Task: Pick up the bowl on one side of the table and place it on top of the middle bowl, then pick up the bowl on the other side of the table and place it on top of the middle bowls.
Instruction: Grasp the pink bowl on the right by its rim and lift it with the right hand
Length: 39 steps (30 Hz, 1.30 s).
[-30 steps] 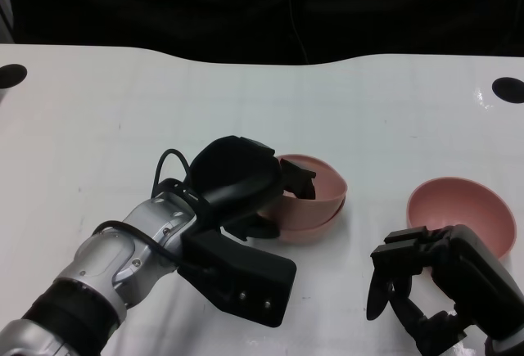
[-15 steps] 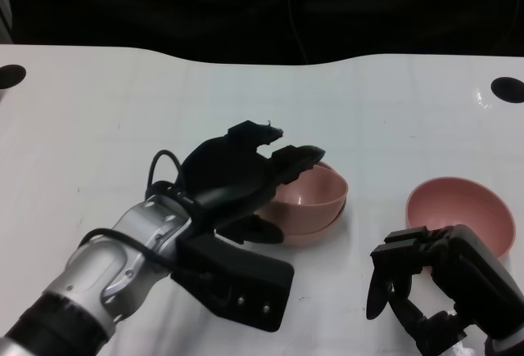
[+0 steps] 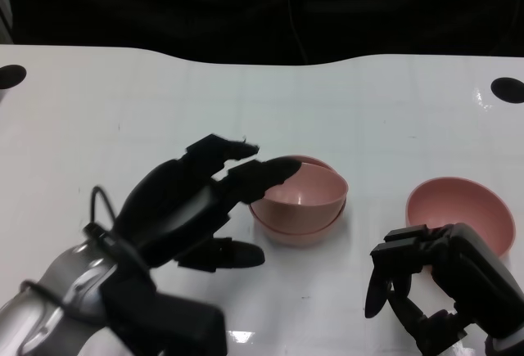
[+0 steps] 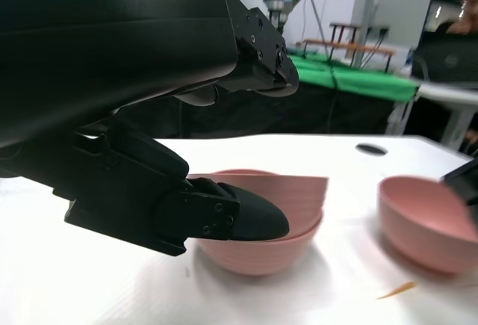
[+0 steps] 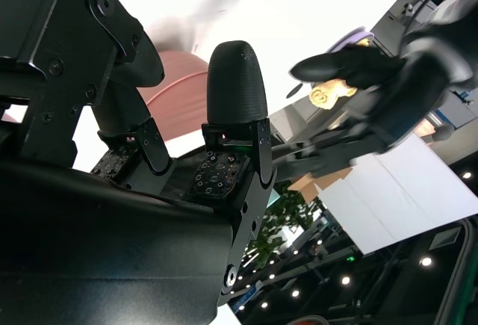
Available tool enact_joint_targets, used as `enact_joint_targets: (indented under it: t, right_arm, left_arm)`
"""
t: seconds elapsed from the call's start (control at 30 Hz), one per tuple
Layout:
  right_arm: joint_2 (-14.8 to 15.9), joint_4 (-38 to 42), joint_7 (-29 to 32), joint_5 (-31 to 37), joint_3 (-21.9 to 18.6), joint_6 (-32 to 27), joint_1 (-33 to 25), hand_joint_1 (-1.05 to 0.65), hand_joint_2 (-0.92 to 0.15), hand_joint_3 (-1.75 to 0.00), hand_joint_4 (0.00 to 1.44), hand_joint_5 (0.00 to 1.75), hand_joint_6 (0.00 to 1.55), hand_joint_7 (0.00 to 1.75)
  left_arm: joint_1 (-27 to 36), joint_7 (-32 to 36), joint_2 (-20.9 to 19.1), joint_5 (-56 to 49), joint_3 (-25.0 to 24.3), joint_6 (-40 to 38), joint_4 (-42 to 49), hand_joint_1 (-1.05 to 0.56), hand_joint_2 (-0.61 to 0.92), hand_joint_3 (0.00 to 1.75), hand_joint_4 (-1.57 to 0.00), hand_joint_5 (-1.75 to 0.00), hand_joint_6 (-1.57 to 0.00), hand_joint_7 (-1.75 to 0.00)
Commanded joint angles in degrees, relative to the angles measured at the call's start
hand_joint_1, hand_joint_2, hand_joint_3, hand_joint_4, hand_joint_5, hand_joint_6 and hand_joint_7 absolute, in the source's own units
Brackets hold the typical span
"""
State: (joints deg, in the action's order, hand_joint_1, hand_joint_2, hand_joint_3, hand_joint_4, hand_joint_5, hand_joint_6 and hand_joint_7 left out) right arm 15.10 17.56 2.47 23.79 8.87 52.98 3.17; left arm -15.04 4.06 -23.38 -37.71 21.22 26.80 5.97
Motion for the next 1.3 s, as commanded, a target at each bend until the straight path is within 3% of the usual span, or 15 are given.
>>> enact_joint_targets:
  t: [0.03,0.17,0.23,0.27,0.3,0.37,0.83,0.87,0.9,0.93,0.97,1.03,1.17,1.3]
  right_arm:
    - [0.54,-0.39,0.21,-0.42,-0.30,-0.29,-0.36,0.26,0.05,-1.73,1.08,1.53,1.09,1.14]
    - [0.60,-0.44,-0.03,-0.74,-0.16,-0.21,-0.29,0.27,0.06,-1.73,1.07,1.55,1.08,1.15]
    - [0.56,-0.57,-0.08,-0.73,-0.12,-0.53,-0.35,0.26,0.06,-1.74,1.07,1.56,1.08,1.15]
    - [0.51,-0.66,-0.02,-0.59,-0.13,-0.69,-0.37,0.25,0.06,-1.74,1.06,1.57,1.07,1.15]
    - [0.49,-0.74,0.03,-0.48,-0.13,-0.80,-0.39,0.25,0.06,-1.73,1.06,1.57,1.07,1.15]
    - [0.48,-0.81,0.11,-0.41,-0.11,-0.88,-0.39,0.25,0.06,-1.73,1.06,1.58,1.07,1.16]
    - [0.50,-0.89,0.11,-0.42,-0.08,-0.97,-0.42,0.25,0.06,-1.73,1.06,1.58,1.07,1.16]
    - [0.42,-0.80,0.22,-0.31,-0.07,-0.94,-0.33,0.25,0.06,-1.73,1.06,1.58,1.07,1.16]
    - [0.37,-0.82,0.32,-0.22,-0.08,-0.94,-0.29,0.25,0.06,-1.73,1.06,1.58,1.07,1.16]
    - [0.33,-0.59,0.23,-0.81,-0.16,-0.86,-0.07,0.25,0.06,-1.74,1.06,1.57,1.07,1.16]
    - [0.27,-0.52,0.16,-1.36,-0.27,-0.86,0.07,0.23,0.02,-1.70,1.05,1.54,1.04,1.14]
    - [0.16,-0.38,0.37,-1.97,-0.59,-0.70,0.36,0.22,-0.03,-1.62,1.03,1.51,1.00,1.09]
    - [0.09,-0.79,0.63,-1.92,-1.08,-1.53,0.57,0.21,-0.06,-1.55,0.97,1.48,0.95,1.04]
    - [0.14,-2.32,0.04,-2.83,-1.54,-3.48,0.35,0.15,-0.09,-1.45,0.87,1.33,0.87,0.96]
  left_arm:
    - [4.10,0.90,-1.32,2.74,-3.06,2.53,-3.49,-0.55,0.92,0.25,-0.18,-0.76,-0.44,-0.11]
    - [10.56,-1.69,0.42,11.70,-5.97,2.79,-7.11,-0.48,0.92,0.22,-0.26,-0.92,-0.56,-0.16]
    - [13.95,-3.99,2.06,18.47,-6.84,1.44,-9.64,-0.37,0.92,0.21,-0.29,-1.10,-0.61,-0.22]
    - [15.56,-4.80,3.04,21.54,-7.21,0.74,-10.91,-0.31,0.92,0.21,-0.32,-1.18,-0.61,-0.33]
    - [16.50,-5.43,3.70,23.28,-7.51,0.25,-11.75,-0.26,0.92,0.22,-0.35,-1.23,-0.53,-0.58]
    - [17.37,-6.53,4.41,24.68,-8.05,-0.48,-12.75,-0.23,0.92,0.22,-0.37,-1.26,-0.48,-0.75]
    - [18.06,-9.44,6.41,24.47,-9.94,-1.02,-13.60,-0.23,0.92,0.22,-0.38,-1.27,-0.44,-0.83]
    - [21.18,-8.78,8.05,26.90,-10.38,-2.93,-15.80,-0.23,0.92,0.22,-0.38,-1.27,-0.44,-0.83]
    - [24.58,-8.42,9.52,29.46,-10.82,-5.86,-18.45,-0.16,0.89,0.32,-0.52,-1.36,-0.55,-0.97]
    - [26.93,-9.28,10.20,33.25,-11.70,-5.20,-16.78,-0.12,0.77,0.60,-0.62,-1.46,-0.63,-1.10]
    - [28.15,-10.47,10.57,36.33,-12.42,-4.21,-14.87,-0.07,0.56,1.09,-0.78,-1.63,-0.74,-1.38]
    - [27.86,-13.05,10.46,39.85,-13.39,-1.53,-10.99,-0.04,0.39,1.45,-0.86,-1.72,-0.78,-1.58]
    - [26.80,-16.17,10.62,42.01,-14.60,0.55,-8.07,-0.04,0.33,1.58,-0.88,-1.74,-0.79,-1.63]
    - [25.99,-18.33,10.63,42.76,-15.55,2.66,-5.49,-0.04,0.31,1.60,-0.88,-1.75,-0.79,-1.63]
